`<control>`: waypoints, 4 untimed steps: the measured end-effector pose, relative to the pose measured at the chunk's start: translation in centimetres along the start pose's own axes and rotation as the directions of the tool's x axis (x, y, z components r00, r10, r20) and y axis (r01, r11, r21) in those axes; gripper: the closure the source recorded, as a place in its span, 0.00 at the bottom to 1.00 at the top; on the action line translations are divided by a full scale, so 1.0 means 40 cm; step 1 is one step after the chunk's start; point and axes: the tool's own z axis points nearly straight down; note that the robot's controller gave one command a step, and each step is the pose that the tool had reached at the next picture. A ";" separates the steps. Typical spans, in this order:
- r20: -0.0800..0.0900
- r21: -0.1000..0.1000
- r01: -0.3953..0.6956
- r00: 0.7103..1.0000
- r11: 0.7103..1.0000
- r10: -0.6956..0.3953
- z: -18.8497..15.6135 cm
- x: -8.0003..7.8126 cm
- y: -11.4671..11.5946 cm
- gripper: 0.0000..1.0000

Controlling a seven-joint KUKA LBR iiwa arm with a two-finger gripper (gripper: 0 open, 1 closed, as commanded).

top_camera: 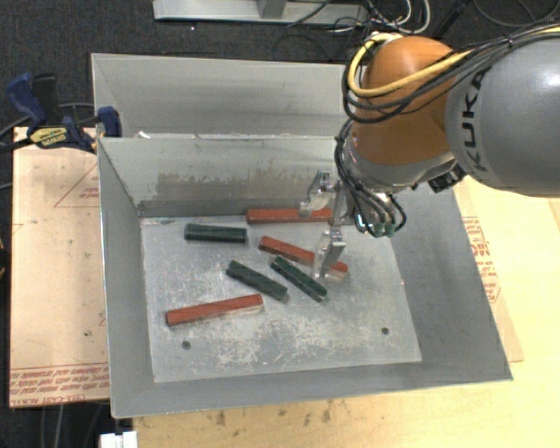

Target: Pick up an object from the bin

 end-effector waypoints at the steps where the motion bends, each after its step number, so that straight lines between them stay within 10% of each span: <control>1: 0.008 0.000 -0.001 1.000 1.000 0.001 -0.012 -0.003 0.000 0.00; 2: 0.015 0.001 0.061 0.998 0.998 -0.061 0.084 -0.016 0.009 0.00; 3: 0.043 -0.008 -0.068 0.997 0.998 0.068 0.298 -0.007 -0.055 1.00; 4: 0.043 -0.008 -0.069 0.997 0.998 0.069 0.298 -0.007 -0.055 1.00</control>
Offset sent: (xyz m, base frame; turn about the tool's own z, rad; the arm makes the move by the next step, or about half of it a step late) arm 0.0096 0.0095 -0.1171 -0.1803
